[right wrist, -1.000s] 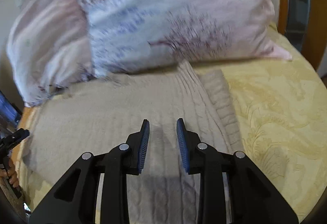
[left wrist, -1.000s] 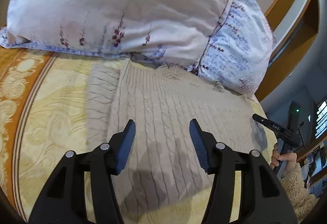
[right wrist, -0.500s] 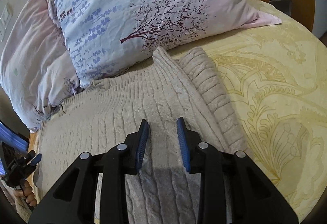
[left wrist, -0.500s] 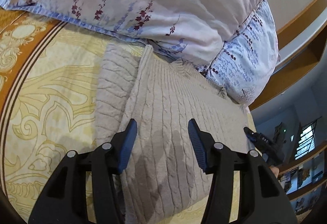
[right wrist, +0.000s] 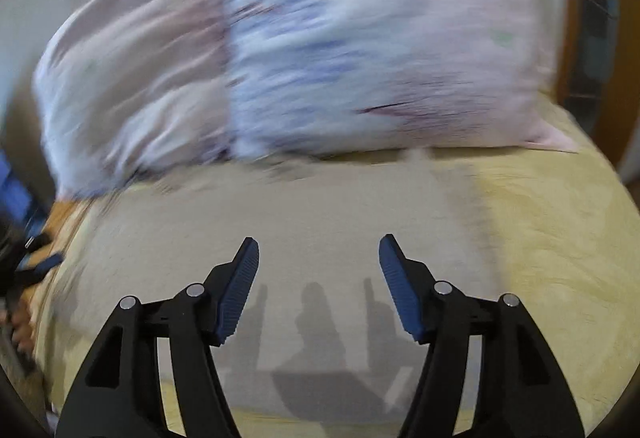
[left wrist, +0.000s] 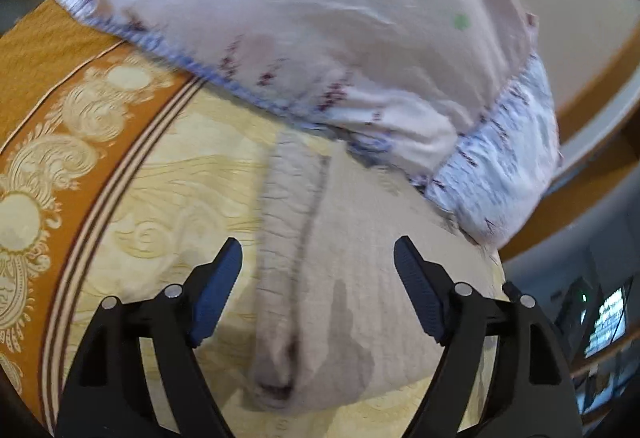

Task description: Fold small clothes

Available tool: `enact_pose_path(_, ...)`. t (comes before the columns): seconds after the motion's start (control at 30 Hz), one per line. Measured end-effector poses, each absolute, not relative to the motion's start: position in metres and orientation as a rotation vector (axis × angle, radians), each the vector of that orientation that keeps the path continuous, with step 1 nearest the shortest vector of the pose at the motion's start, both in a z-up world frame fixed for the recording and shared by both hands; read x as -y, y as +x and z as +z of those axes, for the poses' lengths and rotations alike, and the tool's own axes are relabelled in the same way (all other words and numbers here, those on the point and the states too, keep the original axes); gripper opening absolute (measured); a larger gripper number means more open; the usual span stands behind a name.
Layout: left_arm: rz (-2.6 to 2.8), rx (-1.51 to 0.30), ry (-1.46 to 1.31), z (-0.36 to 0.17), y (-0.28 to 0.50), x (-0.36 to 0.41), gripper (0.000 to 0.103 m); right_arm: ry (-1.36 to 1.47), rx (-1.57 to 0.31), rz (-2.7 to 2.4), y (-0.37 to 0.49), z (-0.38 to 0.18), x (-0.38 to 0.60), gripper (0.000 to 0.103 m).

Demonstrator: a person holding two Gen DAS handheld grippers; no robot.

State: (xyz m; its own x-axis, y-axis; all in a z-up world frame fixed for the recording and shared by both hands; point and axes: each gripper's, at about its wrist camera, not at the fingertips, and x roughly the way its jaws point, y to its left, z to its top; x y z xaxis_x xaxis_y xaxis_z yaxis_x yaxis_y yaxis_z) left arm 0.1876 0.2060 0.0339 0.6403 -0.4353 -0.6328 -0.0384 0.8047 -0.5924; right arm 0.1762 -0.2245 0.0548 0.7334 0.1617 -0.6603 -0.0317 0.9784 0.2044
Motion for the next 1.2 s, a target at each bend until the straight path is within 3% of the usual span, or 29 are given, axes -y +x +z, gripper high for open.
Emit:
enact_pose_path(0.2, -0.228, -0.943, -0.693, 0.014, 0.203, -0.209, 0.078, 0.122, -0.804, 0.146, 0.191, 0.036, 0.182, 0.064)
enact_pose_path(0.83, -0.209, -0.948, -0.557, 0.017, 0.230, -0.182, 0.081, 0.025, -0.789, 0.062, 0.193, 0.017, 0.164, 0.068)
enact_pose_path(0.9, -0.230, -0.952, -0.590, 0.015, 0.231, -0.182, 0.070, 0.028, -0.790, 0.064, 0.193, 0.016, 0.164, 0.069)
enact_pose_path(1.07, -0.231, -0.959, -0.632, 0.012, 0.234, -0.178, 0.060, 0.037, -0.792, 0.069, 0.192, 0.016, 0.165, 0.069)
enact_pose_path(1.2, -0.244, -0.971, -0.696, 0.007, 0.235, -0.179, 0.041, 0.039, -0.791, 0.069, 0.191, 0.015, 0.165, 0.069)
